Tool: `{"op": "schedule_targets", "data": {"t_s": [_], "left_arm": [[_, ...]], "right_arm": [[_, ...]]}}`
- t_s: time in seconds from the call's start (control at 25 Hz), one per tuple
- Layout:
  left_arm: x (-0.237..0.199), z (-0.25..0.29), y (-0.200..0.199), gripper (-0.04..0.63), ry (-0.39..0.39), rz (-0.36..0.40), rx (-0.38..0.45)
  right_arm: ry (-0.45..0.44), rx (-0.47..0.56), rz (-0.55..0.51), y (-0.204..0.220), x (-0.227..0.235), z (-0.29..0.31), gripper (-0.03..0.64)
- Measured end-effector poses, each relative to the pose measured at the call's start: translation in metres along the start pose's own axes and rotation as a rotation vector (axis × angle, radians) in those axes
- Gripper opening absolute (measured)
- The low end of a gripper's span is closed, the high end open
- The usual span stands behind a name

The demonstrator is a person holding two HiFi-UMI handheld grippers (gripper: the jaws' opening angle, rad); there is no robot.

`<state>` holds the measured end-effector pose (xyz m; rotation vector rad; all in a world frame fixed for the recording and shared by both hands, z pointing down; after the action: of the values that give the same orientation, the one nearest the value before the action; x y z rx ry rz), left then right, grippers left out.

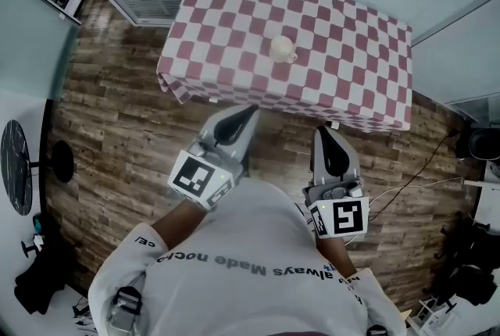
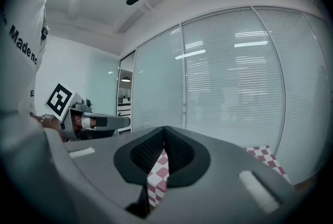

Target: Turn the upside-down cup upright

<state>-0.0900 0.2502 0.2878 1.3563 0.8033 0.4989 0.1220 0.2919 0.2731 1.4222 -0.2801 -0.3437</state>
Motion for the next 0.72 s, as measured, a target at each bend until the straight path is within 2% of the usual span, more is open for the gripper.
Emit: {"op": "schedule_targets", "data": {"t_s": [0.4,0.72], "left_arm": [[-0.125,0.028,-0.035,0.005,0.011,0.002,0.009],[-0.192,0.053,-0.046,0.004,0.042,0.000,-0.005]], "right_arm": [[0.022,0.015,-0.034,-0.028,-0.012,0.130,0.002],[0.028,0.002,-0.007,-0.033,-0.012,0.202,0.002]]}}
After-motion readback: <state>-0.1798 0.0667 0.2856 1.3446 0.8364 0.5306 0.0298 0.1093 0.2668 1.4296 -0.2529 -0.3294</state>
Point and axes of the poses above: the fingertips, and each gripper's own axes: z forward along the fingers, x to its right, y out of its underside, the point moved 9 cm from there along -z, backward along the fingers, and after that the axes turned 6 degrees about y, right-handed, at the moved point
